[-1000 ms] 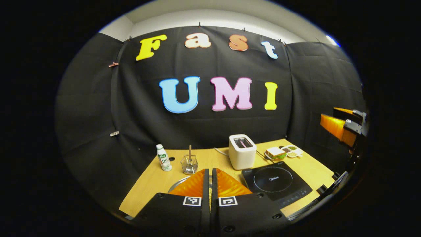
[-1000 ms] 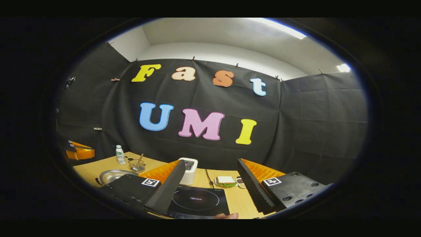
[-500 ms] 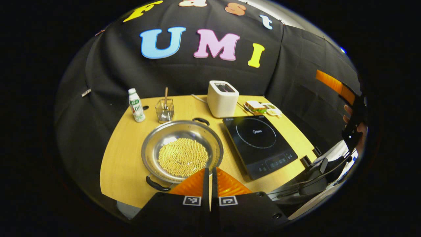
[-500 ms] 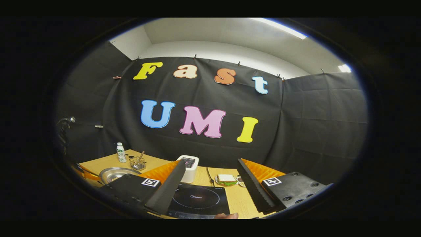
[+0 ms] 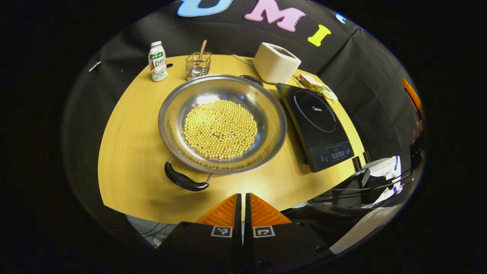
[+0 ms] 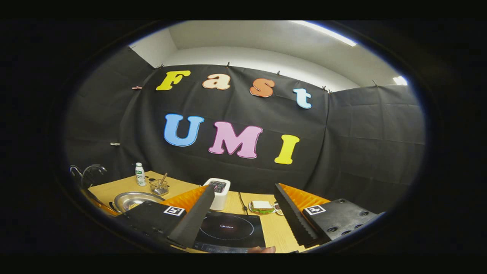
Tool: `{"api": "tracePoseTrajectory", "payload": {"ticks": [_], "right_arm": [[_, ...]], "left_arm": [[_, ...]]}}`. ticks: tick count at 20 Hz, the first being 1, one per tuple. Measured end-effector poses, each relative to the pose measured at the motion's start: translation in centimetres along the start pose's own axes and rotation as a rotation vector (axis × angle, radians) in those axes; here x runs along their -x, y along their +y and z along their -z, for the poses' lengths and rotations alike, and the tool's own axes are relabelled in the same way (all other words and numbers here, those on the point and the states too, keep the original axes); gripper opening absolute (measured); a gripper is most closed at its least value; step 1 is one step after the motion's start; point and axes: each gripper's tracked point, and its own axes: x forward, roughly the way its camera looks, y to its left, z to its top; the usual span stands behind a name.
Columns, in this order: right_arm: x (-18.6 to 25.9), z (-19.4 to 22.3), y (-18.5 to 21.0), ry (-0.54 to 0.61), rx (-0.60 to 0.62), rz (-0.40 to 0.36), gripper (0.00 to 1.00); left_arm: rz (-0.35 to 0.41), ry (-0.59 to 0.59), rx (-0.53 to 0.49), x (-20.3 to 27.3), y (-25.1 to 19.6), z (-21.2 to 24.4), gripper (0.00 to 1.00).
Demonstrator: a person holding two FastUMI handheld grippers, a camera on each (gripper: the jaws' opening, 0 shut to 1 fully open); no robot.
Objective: First push the handle of the pot to place it horizontally, then grasp the pot with both hands and set it on the induction cooktop.
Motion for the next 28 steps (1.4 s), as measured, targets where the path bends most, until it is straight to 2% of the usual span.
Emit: {"api": "tracePoseTrajectory", "payload": {"ticks": [4, 9, 15, 28], "right_arm": [[0.0, 0.3, 0.0, 0.010, -0.004, 0.004, 0.98], [0.1, 0.3, 0.0, 0.012, 0.008, 0.003, 0.98], [0.1, 0.9, -0.3, 0.024, 0.015, 0.009, 0.96], [-0.6, 2.0, 0.3, 0.054, 0.039, 0.030, 0.98]], "left_arm": [[-0.002, 0.027, 0.006, -1.8, 1.2, -0.6, 0.05], [-0.045, 0.092, -0.001, -4.5, 2.8, 0.3, 0.05], [-0.062, 0.071, -0.008, -5.0, 3.9, -0.7, 0.06], [-0.216, 0.122, -0.074, -5.1, 13.7, -2.6, 0.05]]}}
